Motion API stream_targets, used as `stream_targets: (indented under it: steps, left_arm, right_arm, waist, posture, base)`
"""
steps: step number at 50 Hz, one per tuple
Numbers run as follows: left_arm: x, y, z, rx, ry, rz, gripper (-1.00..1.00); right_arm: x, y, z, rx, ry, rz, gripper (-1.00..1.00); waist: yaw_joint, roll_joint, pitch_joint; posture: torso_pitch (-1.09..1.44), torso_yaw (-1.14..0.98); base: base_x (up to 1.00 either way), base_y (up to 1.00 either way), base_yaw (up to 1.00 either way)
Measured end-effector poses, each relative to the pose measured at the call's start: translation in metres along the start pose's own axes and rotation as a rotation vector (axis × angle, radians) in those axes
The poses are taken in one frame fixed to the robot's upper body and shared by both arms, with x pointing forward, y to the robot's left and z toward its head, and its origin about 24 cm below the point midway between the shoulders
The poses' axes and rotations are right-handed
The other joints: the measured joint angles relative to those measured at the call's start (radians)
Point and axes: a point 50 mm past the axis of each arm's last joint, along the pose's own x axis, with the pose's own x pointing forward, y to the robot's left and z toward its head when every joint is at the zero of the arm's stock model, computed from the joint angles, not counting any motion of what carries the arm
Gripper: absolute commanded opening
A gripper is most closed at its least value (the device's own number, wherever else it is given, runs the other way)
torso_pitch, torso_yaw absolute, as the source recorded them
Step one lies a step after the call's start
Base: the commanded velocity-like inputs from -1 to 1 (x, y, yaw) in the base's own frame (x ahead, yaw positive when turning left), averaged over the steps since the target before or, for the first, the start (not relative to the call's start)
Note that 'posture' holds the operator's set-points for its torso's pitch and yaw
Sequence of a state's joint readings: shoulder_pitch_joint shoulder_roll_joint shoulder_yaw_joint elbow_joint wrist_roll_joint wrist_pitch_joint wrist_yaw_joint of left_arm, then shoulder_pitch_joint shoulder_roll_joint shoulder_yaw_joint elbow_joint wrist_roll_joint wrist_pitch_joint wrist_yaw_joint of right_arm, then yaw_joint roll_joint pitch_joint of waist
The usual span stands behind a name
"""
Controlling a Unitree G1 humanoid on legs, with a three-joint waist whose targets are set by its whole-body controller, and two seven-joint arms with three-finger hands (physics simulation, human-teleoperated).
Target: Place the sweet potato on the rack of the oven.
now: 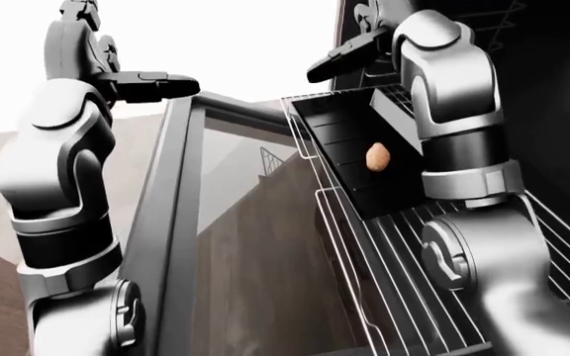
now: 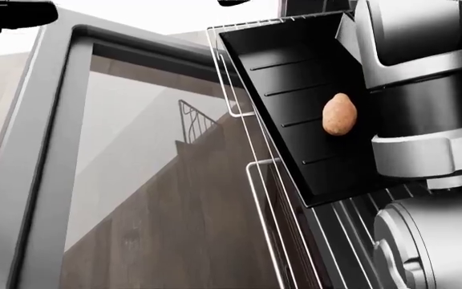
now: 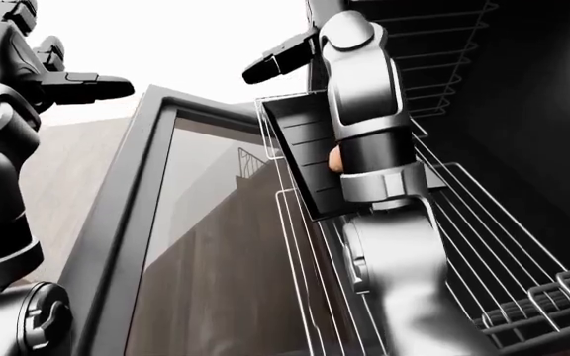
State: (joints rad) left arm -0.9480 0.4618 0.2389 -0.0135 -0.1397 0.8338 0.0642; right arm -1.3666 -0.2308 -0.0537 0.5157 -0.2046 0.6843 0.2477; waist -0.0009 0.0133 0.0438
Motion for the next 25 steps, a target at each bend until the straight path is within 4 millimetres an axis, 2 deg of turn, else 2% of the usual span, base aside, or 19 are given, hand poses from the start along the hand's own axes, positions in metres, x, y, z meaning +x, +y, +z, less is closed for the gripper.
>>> stream_targets:
  steps: [9,21,25]
  left_arm:
    - [0.0,0.004,0.011,-0.01,-0.091,0.045,1.0]
    - [-0.002,0.002,-0.001,-0.008,-0.174,0.071,1.0]
    - [0.0,0.001,0.002,0.0,-0.222,0.077,1.0]
  right_arm:
    - [-0.006,-0.003,0.016,-0.028,-0.13,-0.058,1.0]
    - [-0.005,0.008,0.0,-0.026,-0.229,-0.081,1.0]
    - [-0.004,0.007,0.002,-0.025,-0.283,-0.093,1.0]
  waist:
    - [-0.002,0.0,0.003]
    - [-0.003,-0.001,0.003]
    - [-0.002,-0.002,0.007]
  posture:
    - [0.0,0.0]
    - [0.0,0.0]
    - [0.0,0.0]
  base:
    - [0.0,0.0,0.0]
    - [0.0,0.0,0.0]
    - [0.0,0.0,0.0]
